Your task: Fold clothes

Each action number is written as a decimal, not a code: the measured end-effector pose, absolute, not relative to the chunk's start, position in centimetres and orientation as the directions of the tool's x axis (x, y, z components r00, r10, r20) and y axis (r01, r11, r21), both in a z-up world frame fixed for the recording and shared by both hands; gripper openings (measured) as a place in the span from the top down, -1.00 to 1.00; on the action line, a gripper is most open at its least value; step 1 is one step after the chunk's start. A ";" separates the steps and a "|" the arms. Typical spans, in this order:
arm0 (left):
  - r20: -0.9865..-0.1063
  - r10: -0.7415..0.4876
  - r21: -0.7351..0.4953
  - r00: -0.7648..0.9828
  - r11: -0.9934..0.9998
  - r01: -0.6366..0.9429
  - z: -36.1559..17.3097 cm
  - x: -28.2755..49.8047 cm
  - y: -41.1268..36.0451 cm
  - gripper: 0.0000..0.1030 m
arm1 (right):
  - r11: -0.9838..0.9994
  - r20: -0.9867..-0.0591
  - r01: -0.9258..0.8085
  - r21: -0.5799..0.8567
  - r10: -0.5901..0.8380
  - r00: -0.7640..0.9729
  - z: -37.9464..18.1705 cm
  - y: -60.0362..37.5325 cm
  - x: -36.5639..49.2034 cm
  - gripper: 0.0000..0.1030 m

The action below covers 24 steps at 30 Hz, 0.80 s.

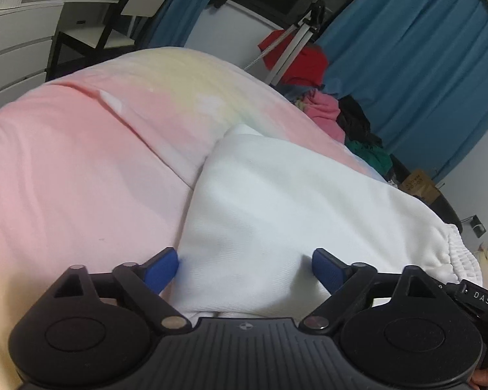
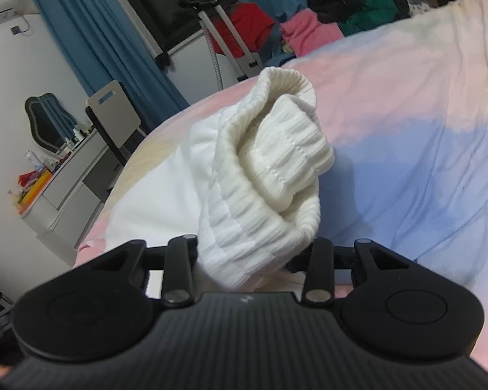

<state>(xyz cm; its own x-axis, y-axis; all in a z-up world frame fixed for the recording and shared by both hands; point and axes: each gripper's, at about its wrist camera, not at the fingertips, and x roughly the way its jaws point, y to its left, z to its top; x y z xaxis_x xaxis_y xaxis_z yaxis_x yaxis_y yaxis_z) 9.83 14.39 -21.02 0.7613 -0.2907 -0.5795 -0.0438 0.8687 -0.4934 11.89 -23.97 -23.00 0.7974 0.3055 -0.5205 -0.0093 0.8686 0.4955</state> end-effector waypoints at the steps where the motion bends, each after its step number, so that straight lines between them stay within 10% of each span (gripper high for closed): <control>1: -0.578 -0.297 -0.497 0.760 0.867 -0.039 -21.1 9.9 14.5 -0.82 | 0.869 -0.522 -0.009 0.495 0.305 0.796 -23.1 -24.0 12.0 0.20; 24: -0.597 -0.370 -0.565 0.712 0.824 -0.045 -23.6 11.0 15.2 -0.65 | 0.767 -0.555 0.107 0.633 0.353 0.753 -26.9 -25.5 13.1 0.03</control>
